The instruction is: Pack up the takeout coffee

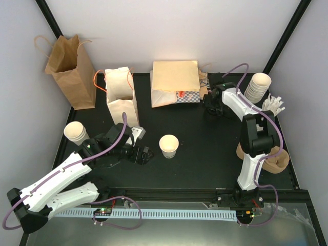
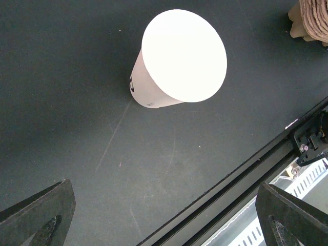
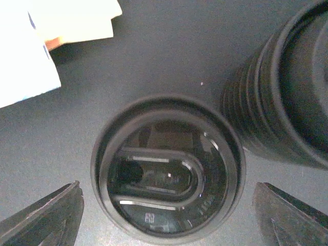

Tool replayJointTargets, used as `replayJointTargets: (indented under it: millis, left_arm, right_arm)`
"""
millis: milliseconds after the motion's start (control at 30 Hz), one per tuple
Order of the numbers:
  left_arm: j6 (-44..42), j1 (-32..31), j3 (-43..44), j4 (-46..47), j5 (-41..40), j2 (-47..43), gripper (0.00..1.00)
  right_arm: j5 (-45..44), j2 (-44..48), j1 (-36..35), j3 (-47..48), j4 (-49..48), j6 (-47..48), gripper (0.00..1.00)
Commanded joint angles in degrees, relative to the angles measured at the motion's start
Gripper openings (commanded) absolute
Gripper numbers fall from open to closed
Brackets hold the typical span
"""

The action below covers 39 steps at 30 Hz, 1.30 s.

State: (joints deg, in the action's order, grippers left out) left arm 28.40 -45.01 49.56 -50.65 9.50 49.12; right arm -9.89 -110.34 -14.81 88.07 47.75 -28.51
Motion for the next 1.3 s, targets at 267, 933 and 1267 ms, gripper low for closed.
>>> replayJointTargets:
  millis: [267, 933, 1267]
  left_arm:
    - [0.51, 0.28, 0.53, 0.95, -1.08, -0.48, 0.99]
    - [0.18, 0.28, 0.43, 1.48, -1.69, 0.05, 0.99]
    - [0.07, 0.28, 0.43, 1.24, -1.73, 0.01, 0.99]
  right_arm:
    - [0.50, -4.04, 1.78, 5.96, 0.58, 0.76, 0.88]
    - [0.88, -5.69, 1.99, 5.85, 0.63, 0.57, 0.80]
    - [1.19, -4.81, 2.00, 5.19, 0.58, 0.47, 0.74]
